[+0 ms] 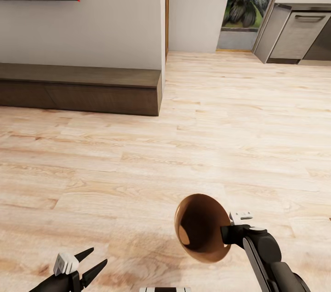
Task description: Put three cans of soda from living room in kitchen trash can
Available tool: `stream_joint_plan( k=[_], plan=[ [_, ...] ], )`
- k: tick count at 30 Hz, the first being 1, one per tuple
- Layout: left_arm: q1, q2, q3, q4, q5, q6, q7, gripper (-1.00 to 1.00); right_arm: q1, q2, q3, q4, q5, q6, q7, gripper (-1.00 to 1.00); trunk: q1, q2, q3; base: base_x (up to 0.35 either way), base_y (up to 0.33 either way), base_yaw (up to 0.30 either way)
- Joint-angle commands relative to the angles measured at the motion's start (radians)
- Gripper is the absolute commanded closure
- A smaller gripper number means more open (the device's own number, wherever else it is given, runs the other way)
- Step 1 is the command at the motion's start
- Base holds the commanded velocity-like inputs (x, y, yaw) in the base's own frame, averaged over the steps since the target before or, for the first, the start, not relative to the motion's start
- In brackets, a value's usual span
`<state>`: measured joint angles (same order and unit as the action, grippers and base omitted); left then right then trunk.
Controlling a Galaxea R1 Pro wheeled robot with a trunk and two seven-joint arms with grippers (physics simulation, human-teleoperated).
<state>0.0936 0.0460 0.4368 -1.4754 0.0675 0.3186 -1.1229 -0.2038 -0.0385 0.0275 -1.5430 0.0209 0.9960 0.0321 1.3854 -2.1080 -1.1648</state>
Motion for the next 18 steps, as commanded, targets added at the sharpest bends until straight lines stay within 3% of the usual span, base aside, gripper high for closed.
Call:
stream_joint_plan(
  k=[1, 18],
  plan=[
    [0.0, 0.0, 0.0, 0.0, 0.0, 0.0, 0.0, -1.0, 0.0, 0.0, 0.0, 0.0, -0.019, 0.0, 0.005, 1.0, 0.0, 0.0, 0.0, 0.0, 0.0, 0.0],
    [0.0, 0.0, 0.008, 0.003, 0.0, 0.0, 0.0, -1.0, 0.0, 0.0, 0.0, 0.0, -0.019, 0.001, 0.005, 1.0, 0.0, 0.0, 0.005, 0.0, 0.0, 0.0]
  ],
)
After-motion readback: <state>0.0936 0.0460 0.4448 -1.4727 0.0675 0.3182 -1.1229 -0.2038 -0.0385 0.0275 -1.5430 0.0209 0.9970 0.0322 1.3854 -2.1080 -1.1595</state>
